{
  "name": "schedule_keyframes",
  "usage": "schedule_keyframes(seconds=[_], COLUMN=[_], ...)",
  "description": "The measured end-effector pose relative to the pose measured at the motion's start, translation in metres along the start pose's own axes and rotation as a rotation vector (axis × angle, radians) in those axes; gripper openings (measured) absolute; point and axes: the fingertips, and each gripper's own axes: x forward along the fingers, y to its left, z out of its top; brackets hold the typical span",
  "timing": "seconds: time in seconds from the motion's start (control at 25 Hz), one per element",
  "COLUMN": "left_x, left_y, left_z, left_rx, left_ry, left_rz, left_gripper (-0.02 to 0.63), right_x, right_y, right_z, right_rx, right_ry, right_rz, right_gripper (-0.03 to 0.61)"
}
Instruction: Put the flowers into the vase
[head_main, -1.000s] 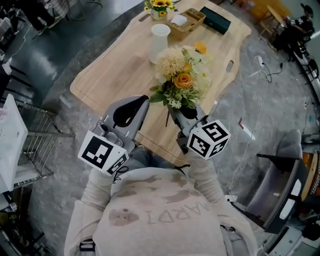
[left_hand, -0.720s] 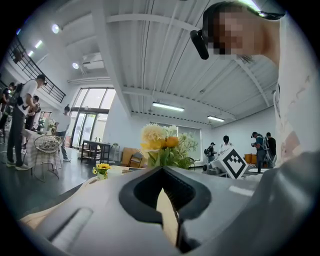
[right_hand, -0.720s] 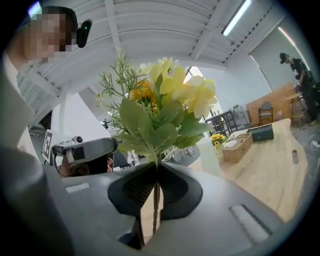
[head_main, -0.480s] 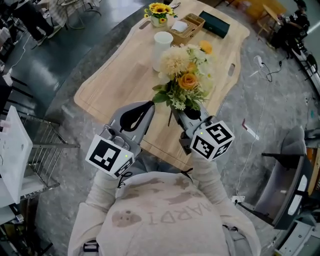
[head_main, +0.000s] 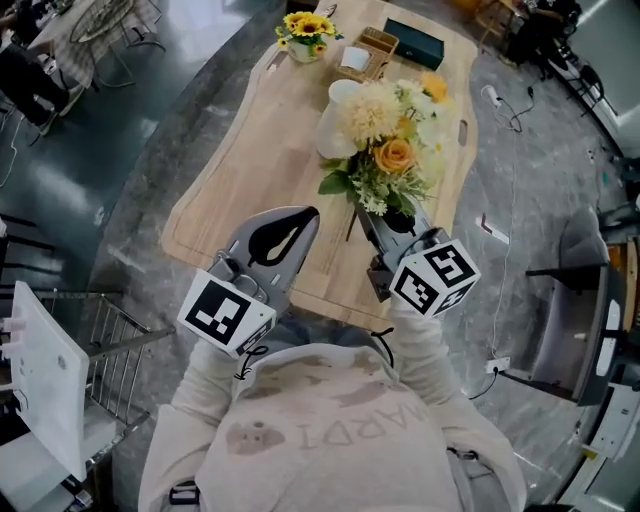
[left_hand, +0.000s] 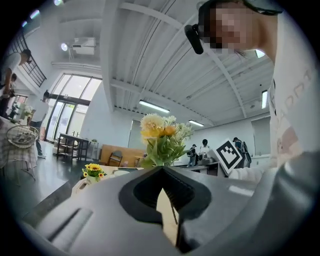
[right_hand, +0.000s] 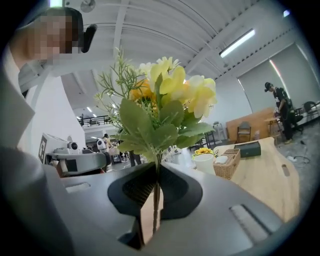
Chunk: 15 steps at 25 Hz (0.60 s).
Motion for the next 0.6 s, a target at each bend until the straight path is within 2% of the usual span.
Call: schedule_keyframes(seconds=[0.28,0.6], left_x=[-0.017,-0.014], left_y=[0.036,0.062], left_z=[-0.002,-0.007], left_rx=[-0.016,-0.064], left_ry=[0.001,-0.015], left_rz=[-0.118,-0.152], left_gripper=[0.002,0.002], right_x=[0.035,0.063], right_y=[0.012,-0.004], right_z=[0.016,0.057], right_rx=[-0.046,-0.106], right_ry=[-0.050,-0.132], right_rz=[-0.117,-0.197], right_gripper=[0.043,0.043])
